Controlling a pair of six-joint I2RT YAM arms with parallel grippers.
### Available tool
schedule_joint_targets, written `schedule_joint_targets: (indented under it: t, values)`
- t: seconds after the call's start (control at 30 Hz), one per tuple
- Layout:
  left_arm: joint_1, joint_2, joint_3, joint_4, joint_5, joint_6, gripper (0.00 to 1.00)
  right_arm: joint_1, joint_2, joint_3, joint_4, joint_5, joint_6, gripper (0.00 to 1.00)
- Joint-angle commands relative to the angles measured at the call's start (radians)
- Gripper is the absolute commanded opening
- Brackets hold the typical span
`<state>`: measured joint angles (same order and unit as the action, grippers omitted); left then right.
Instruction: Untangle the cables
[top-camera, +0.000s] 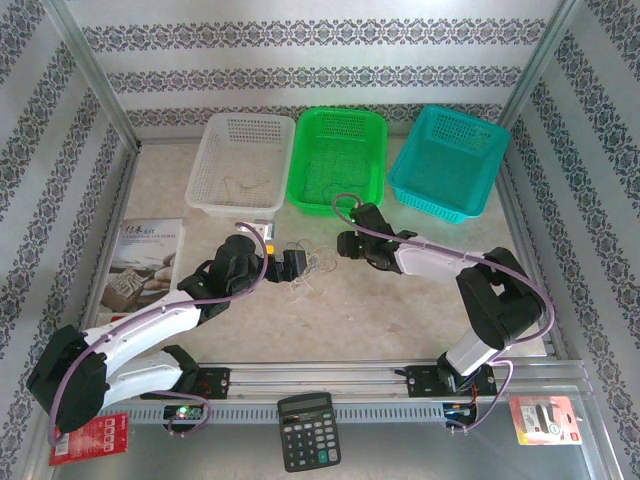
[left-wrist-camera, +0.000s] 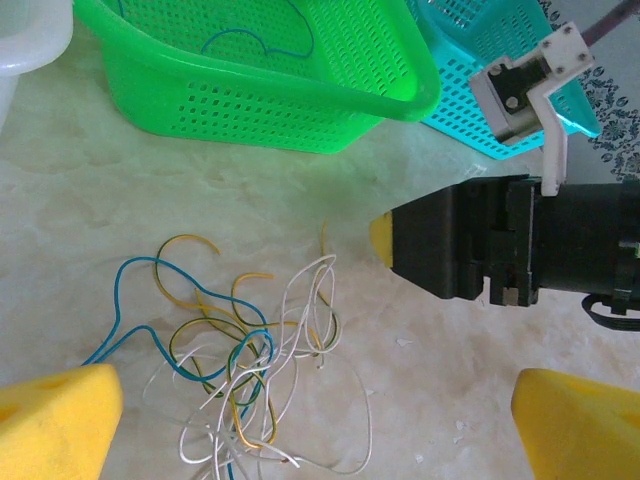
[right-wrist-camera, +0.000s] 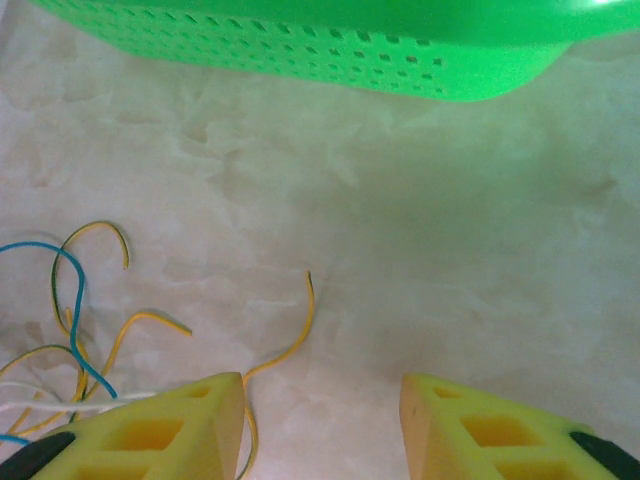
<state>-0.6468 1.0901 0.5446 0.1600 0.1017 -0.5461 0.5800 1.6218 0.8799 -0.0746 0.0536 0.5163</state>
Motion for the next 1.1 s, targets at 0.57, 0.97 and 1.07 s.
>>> schedule_joint_targets:
  t: [0.57,0.97,1.07]
  values:
    - [0.07,-0.166,0.174,-0.245,-0.202,0.023,1.0,0.004,0.112,0.085,-0.005,0.074,0.001,0.41]
    - [0.213,-0.144,0.26,-0.305,-0.043,-0.033,1.0,0.007,0.169,0.103,0.001,0.085,-0.003,0.4]
    - [0.22,-0.136,0.248,-0.29,-0.026,-0.041,1.0,0.007,0.181,0.113,0.002,0.089,-0.005,0.38]
